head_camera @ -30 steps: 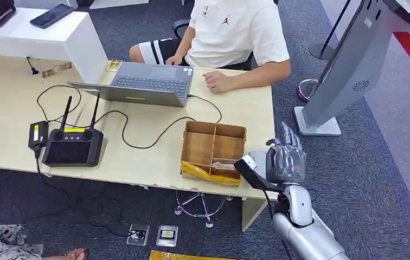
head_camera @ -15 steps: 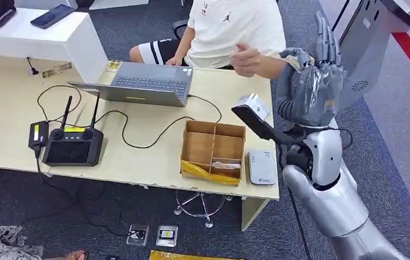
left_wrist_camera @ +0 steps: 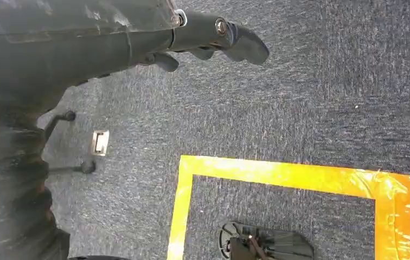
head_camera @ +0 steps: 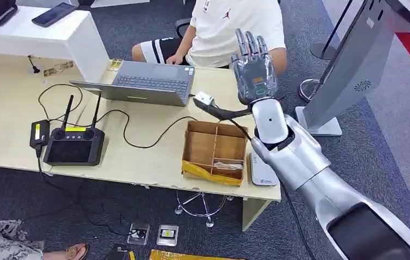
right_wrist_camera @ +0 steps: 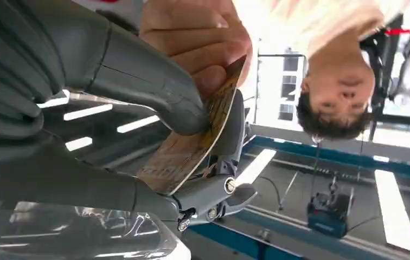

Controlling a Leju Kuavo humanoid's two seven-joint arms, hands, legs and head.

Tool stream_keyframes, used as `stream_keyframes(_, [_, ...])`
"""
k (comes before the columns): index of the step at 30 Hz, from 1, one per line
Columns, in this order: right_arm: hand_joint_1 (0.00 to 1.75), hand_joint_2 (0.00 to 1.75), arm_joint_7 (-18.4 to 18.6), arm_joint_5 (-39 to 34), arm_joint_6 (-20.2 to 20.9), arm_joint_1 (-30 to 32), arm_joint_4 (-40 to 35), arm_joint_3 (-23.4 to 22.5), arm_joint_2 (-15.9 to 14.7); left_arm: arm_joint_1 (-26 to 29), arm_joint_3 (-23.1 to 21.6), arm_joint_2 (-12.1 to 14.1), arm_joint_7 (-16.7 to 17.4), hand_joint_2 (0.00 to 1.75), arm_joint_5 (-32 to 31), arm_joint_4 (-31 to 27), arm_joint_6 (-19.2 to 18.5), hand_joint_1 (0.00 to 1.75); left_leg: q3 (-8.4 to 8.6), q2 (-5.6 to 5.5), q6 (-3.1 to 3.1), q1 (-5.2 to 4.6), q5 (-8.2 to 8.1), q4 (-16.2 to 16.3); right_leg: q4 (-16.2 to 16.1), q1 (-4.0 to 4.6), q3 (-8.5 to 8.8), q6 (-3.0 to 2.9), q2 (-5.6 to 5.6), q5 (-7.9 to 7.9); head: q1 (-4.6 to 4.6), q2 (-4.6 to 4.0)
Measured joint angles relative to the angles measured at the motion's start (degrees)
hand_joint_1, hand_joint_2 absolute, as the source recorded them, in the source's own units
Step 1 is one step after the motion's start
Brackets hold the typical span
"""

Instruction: Pass the card to the sensor for recognition and then transmit it.

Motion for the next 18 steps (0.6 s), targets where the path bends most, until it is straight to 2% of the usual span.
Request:
stream_keyframes(4, [1.75, 1.75, 1.94, 2.79, 1.33, 0.05, 6.16, 3.78, 0.46, 0.12, 0.0, 0.02, 0.0, 1.75, 0.63, 0.0, 0.09, 0.0, 0.0, 0.01, 0.0, -0.01, 0.0, 0.0, -0.01, -0.01, -0.01, 0.01, 0.01, 0.01, -0.02, 0.0])
stream_keyframes(5, [0.0, 1.75, 2.27, 3.06, 1.33, 0.06, 7.34, 4.3, 0.46, 0.14, 0.0, 0.02, 0.0, 1.75, 0.68, 0.02, 0.09, 0.0, 0.01, 0.01, 0.0, -0.01, 0.01, 0.01, -0.01, -0.01, -0.01, 0.01, 0.01, 0.01, 0.0, 0.0])
stream_keyframes(7, [0.0, 1.75, 3.1, 3.25, 1.18, 0.09, 8.96, 4.98, 0.44, 0.21, 0.0, 0.02, 0.0, 1.75, 0.74, 0.02, 0.13, 0.0, 0.01, 0.02, 0.0, -0.01, 0.01, 0.02, -0.01, -0.03, -0.02, 0.02, 0.02, 0.02, 0.0, 0.0])
stream_keyframes(10, [0.0, 1.75, 5.28, 2.49, -1.2, 0.09, 11.01, 5.46, -0.09, 0.34, 0.0, 0.02, 0.0, 1.75, 0.83, 0.02, 0.22, 0.0, 0.02, 0.08, 0.01, -0.01, 0.02, 0.05, -0.01, -0.03, -0.05, 0.03, 0.11, 0.06, 0.0, 0.0])
stream_keyframes(15, [0.0, 1.75, 6.34, 0.08, -8.85, 0.14, 11.8, 5.03, -2.25, 0.49, -0.02, 0.04, 0.0, 1.75, 1.05, 0.02, 0.35, 0.0, 0.02, 0.16, 0.01, -0.01, 0.01, 0.07, -0.01, -0.03, -0.12, 0.03, 0.22, 0.07, 0.0, 0.0])
stream_keyframes(18, [0.0, 1.75, 6.64, -0.42, -10.67, 0.68, 11.09, 3.49, -4.07, 0.54, -0.09, 0.09, 0.07, 1.75, 1.05, 0.02, 0.48, 0.0, 0.0, 0.16, 0.01, -0.01, 0.01, 0.07, -0.01, -0.03, -0.12, 0.03, 0.22, 0.07, 0.0, 0.0])
